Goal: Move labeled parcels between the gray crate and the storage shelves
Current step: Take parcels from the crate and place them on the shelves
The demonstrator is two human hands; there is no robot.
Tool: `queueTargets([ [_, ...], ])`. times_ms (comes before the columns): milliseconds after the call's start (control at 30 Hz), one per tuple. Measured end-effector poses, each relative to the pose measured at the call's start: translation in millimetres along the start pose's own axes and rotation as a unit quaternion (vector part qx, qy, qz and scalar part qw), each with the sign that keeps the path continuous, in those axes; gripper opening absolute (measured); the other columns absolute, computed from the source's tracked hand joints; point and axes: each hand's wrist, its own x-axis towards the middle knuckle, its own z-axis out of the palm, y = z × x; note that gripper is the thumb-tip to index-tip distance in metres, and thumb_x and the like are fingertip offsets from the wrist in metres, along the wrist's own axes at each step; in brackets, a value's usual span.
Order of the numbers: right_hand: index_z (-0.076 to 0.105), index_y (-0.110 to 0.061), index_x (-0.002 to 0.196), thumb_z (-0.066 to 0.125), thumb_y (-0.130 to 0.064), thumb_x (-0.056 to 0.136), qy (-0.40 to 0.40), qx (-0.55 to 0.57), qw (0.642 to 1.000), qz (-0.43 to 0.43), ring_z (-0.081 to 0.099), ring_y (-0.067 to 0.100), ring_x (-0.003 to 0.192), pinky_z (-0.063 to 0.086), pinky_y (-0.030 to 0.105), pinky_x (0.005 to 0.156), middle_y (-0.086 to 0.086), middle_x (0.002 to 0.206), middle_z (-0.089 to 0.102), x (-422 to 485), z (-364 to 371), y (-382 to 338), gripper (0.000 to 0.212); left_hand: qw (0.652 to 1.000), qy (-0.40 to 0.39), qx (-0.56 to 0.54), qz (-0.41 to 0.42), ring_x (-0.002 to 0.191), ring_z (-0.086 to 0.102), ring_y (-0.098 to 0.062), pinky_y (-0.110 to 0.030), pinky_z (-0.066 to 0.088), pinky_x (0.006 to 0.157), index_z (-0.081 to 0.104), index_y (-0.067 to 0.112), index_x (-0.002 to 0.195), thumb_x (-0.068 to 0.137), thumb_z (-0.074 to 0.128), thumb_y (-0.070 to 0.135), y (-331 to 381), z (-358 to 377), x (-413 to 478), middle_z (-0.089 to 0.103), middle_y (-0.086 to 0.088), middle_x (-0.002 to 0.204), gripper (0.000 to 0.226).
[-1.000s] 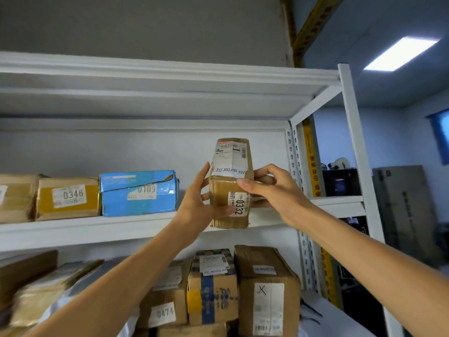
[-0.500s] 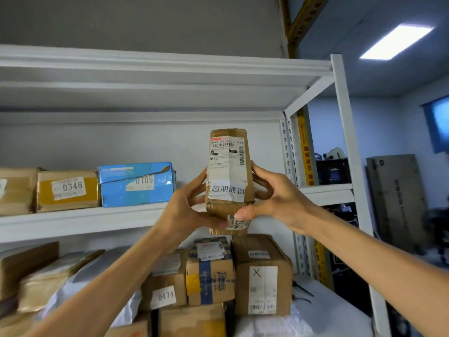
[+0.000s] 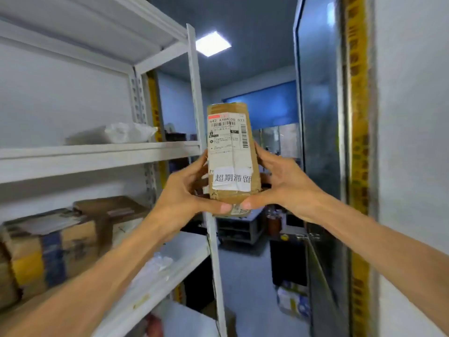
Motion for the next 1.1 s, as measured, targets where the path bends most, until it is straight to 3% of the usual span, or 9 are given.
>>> queueTargets([
  [133,0.034,-0.027,0.148,0.082,0.013,0.061,0.055,-0.079,0.992,0.08,0.055,0.008,0.124,0.05,0.034,0.1,-0.011,0.132,0.06,-79.5,-30.7,3.1,0.106,0.992,-0.092,-0.081,-0.024,0.111,0.062,-0.003,-0.019,0.053,0.083,0.045,0.026,0.142,0.054,0.083,-0.009,-24.4,73.3,-8.0,0.067,0.012,0.122,0.102],
  [267,0.033,-0.023,0.148,0.081,0.0,0.062,0.127,-0.128,0.971,0.159,0.052,0.015,0.128,0.047,0.04,0.104,-0.006,0.135,0.058,-168.6,-61.2,8.0,0.101,0.969,-0.183,-0.159,-0.049,0.118,0.059,-0.006,-0.029,0.054,0.092,0.043,0.027,0.144,0.057,0.081,-0.017,-37.0,167.7,-21.0,0.065,0.012,0.126,0.104],
  [400,0.042,-0.023,0.142,0.079,0.001,0.062,0.237,-0.16,0.93,0.231,0.056,0.017,0.124,0.051,0.04,0.098,-0.006,0.13,0.062,-268.7,-93.6,9.4,0.092,0.934,-0.281,-0.215,-0.05,0.12,0.057,-0.004,-0.021,0.054,0.086,0.045,0.026,0.142,0.053,0.086,-0.009,-42.7,270.6,-39.2,0.065,0.012,0.125,0.104],
  [500,0.042,-0.024,0.142,0.08,0.001,0.062,0.296,-0.211,0.888,0.282,0.056,0.011,0.123,0.045,0.042,0.106,-0.01,0.13,0.061,-339.5,-116.1,1.3,0.092,0.894,-0.363,-0.258,-0.053,0.124,0.054,-0.004,-0.024,0.053,0.085,0.042,0.024,0.144,0.053,0.084,-0.012,-41.1,351.8,-56.8,0.063,0.01,0.129,0.106],
  [667,0.041,-0.026,0.142,0.082,-0.001,0.063,0.406,-0.238,0.81,0.351,0.059,0.01,0.118,0.051,0.036,0.098,-0.008,0.127,0.064,-456.3,-145.5,-15.1,0.093,0.819,-0.482,-0.307,-0.049,0.118,0.059,-0.005,-0.029,0.056,0.084,0.049,0.034,0.131,0.054,0.082,-0.013,-20.6,489.3,-95.7,0.067,0.009,0.121,0.097],
  [767,0.042,-0.024,0.141,0.08,-0.006,0.059,0.472,-0.248,0.755,0.38,0.06,0.006,0.116,0.052,0.026,0.091,-0.01,0.124,0.065,-525.5,-163.1,-22.1,0.093,0.767,-0.556,-0.316,-0.041,0.112,0.063,-0.007,-0.022,0.054,0.086,0.048,0.016,0.137,0.056,0.08,-0.017,-1.8,571.2,-123.0,0.068,0.003,0.12,0.093],
  [867,0.042,-0.021,0.143,0.081,-0.006,0.059,0.53,-0.255,0.705,0.396,0.056,0.006,0.121,0.051,0.034,0.099,-0.009,0.128,0.062,-594.9,-179.9,-23.9,0.094,0.715,-0.618,-0.326,-0.025,0.119,0.06,-0.013,-0.027,0.051,0.096,0.047,0.008,0.139,0.049,0.086,-0.008,17.1,652.0,-153.0,0.064,-0.003,0.126,0.099],
  [967,0.041,-0.019,0.143,0.079,-0.005,0.059,0.573,-0.256,0.657,0.418,0.055,0.007,0.122,0.049,0.035,0.101,-0.006,0.13,0.061,-654.8,-195.3,-23.8,0.093,0.673,-0.668,-0.317,-0.012,0.121,0.058,-0.012,-0.032,0.047,0.103,0.048,0.013,0.139,0.045,0.086,0.006,32.4,720.1,-180.2,0.064,0.0,0.127,0.101],
  [1100,0.041,-0.02,0.143,0.08,-0.004,0.06,0.62,-0.245,0.605,0.436,0.055,0.01,0.123,0.049,0.041,0.101,-0.008,0.129,0.061,-719.1,-210.8,-6.7,0.092,0.633,-0.718,-0.289,-0.006,0.119,0.056,0.001,-0.018,0.045,0.1,0.043,0.015,0.144,0.049,0.088,0.002,35.9,794.9,-209.2,0.061,0.008,0.13,0.106],
])
